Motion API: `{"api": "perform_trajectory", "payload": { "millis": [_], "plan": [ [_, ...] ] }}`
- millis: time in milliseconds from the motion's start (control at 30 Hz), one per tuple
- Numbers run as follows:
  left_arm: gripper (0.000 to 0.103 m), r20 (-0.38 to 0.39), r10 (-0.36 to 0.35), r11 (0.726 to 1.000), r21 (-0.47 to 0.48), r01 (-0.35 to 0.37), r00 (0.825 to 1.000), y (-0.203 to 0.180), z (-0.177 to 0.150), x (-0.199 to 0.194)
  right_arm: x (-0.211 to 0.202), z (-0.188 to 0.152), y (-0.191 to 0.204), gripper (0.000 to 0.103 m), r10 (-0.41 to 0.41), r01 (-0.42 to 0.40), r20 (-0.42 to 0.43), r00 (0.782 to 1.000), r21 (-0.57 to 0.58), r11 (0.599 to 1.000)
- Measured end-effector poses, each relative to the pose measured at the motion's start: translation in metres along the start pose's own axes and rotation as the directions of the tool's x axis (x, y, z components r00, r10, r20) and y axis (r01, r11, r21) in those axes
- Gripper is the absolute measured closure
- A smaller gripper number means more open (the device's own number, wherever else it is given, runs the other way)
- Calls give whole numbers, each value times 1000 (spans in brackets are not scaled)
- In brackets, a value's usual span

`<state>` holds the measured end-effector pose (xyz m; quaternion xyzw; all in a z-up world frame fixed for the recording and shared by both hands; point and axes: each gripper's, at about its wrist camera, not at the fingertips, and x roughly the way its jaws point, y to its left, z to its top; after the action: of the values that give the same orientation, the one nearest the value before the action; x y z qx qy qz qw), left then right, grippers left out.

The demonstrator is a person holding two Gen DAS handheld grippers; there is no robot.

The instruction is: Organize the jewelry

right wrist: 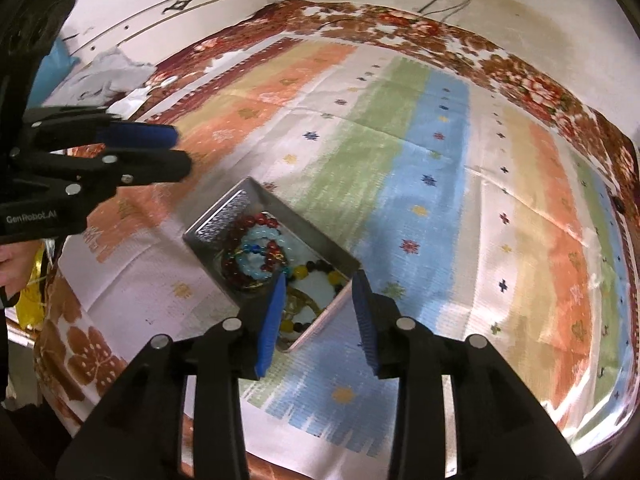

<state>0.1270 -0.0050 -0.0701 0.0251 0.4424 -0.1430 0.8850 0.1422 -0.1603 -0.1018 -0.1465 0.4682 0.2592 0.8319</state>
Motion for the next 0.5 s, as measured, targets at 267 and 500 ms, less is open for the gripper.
{"api": "perform_trajectory", "payload": {
  "millis": [267, 500],
  "plan": [
    [33, 16, 28, 1000, -1, -28, 999, -12, -18, -13, -16, -11, -13, 50, -22, 19, 43, 999, 64, 998],
    [13, 34, 33, 999, -6, -33, 999, -14, -25, -22, -34, -19, -26, 19, -38, 28, 91, 995, 111, 993]
  ]
}}
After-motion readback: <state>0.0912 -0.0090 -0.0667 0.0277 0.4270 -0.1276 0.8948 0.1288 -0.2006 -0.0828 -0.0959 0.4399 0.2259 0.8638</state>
